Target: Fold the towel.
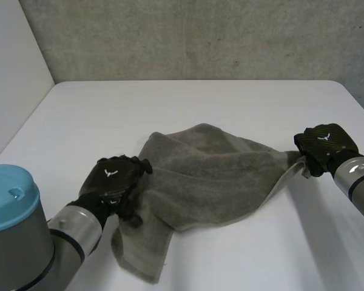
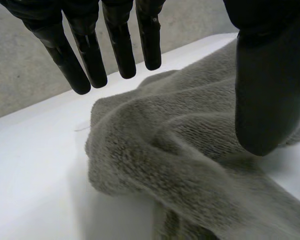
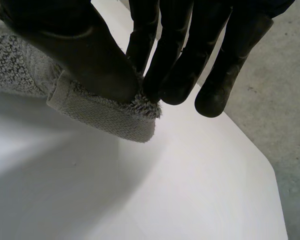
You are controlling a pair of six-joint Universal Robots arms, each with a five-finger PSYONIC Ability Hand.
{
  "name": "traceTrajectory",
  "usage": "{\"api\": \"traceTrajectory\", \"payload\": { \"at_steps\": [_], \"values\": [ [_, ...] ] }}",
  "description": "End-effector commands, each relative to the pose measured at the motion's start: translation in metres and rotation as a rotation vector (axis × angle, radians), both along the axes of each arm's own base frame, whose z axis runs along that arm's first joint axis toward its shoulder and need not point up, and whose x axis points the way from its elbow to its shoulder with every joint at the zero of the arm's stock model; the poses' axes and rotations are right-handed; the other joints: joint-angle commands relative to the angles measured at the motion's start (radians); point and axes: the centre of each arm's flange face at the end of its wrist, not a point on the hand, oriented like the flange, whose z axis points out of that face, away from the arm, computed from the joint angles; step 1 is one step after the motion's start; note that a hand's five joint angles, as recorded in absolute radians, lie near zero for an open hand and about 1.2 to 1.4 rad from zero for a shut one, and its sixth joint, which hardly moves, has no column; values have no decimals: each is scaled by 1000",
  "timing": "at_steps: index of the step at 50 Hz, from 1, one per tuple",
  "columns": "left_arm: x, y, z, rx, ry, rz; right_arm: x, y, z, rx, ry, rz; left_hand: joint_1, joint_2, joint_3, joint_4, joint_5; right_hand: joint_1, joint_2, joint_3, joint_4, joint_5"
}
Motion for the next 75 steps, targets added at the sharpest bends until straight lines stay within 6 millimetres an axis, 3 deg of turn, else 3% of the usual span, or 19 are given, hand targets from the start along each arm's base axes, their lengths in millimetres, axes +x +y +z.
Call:
{"api": "traceTrajectory", "payload": {
  "at_steps": [1, 10, 18, 21, 22, 23, 25, 31, 36, 44, 49, 59, 64, 66, 69, 71, 72, 74, 75],
  "values": [
    [1, 13, -6, 67, -47, -20, -9, -10, -1, -7, 24, -26, -59, -51, -57, -56, -240, 80, 113, 70, 59, 64],
    [-1, 11, -35, 148, -103, -28, -10, -10, -3, -2, 25, -25, -106, -98, -104, -103, -287, 80, 113, 70, 59, 64],
    [-11, -9, -61, 126, -103, -13, -5, -3, -6, 17, 25, -6, -62, -54, -60, -59, -243, 80, 113, 70, 59, 64],
    [-13, -18, -63, 94, -97, 7, -5, -2, -7, 20, 25, -3, 214, 222, 216, 217, 33, 80, 113, 70, 59, 64],
    [-15, -24, -61, 73, -99, 17, -5, -2, -6, 17, 24, -3, 490, 498, 492, 493, 309, 80, 113, 70, 59, 64],
    [-15, -24, -61, 73, -100, 17, -5, -2, -6, 17, 24, -3, 493, 501, 495, 496, 312, 80, 113, 70, 59, 64],
    [-16, -32, -54, 40, -99, 24, -5, -3, -1, 2, 21, -3, 893, 901, 895, 896, 712, 80, 113, 70, 59, 64],
    [-12, -48, -25, -41, -50, 53, -7, -4, 10, -30, 20, -14, 895, 903, 897, 898, 714, 80, 113, 70, 59, 64],
    [-11, -51, 29, -182, 45, 45, -9, -3, 38, -103, 7, -21, 895, 903, 897, 898, 714, 80, 113, 70, 59, 64],
    [-5, -53, 65, -209, 83, -19, -6, 11, 67, -2, 18, 27, 895, 903, 897, 898, 714, 80, 113, 70, 59, 64],
    [17, -77, 67, -140, 60, 26, -1, 19, 77, 100, 10, 99, 895, 903, 897, 898, 714, 80, 113, 70, 59, 64],
    [25, -112, 25, 130, 14, -4, 10, 5, 60, 239, 100, 191, 895, 903, 897, 898, 714, 80, 113, 70, 59, 64],
    [20, -140, 21, 122, 13, 3, 43, -12, 60, 142, 84, 267, 895, 903, 897, 898, 714, 80, 113, 70, 59, 64],
    [13, -160, 44, 11, 25, -7, 66, -29, 73, -27, 54, 299, 895, 903, 897, 898, 714, 80, 113, 70, 59, 64],
    [11, -170, 62, -70, 39, -10, 74, -38, 85, -139, 18, 302, 895, 903, 897, 898, 714, 80, 113, 70, 59, 64],
    [6, -189, 108, -297, 101, -12, 86, -49, 122, -384, -114, 283, 895, 903, 897, 898, 714, 80, 113, 70, 59, 64],
    [6, -189, 109, -299, 101, -12, 86, -49, 122, -385, -115, 283, 895, 903, 897, 898, 714, 80, 113, 70, 59, 64],
    [4, -195, 164, -549, 175, -13, 79, -46, 177, -608, -284, 238, 895, 903, 897, 898, 714, 80, 113, 70, 59, 64],
    [4, -195, 164, -550, 175, -13, 79, -46, 177, -609, -285, 237, 895, 903, 897, 898, 714, 80, 113, 70, 59, 64]
  ]
}}
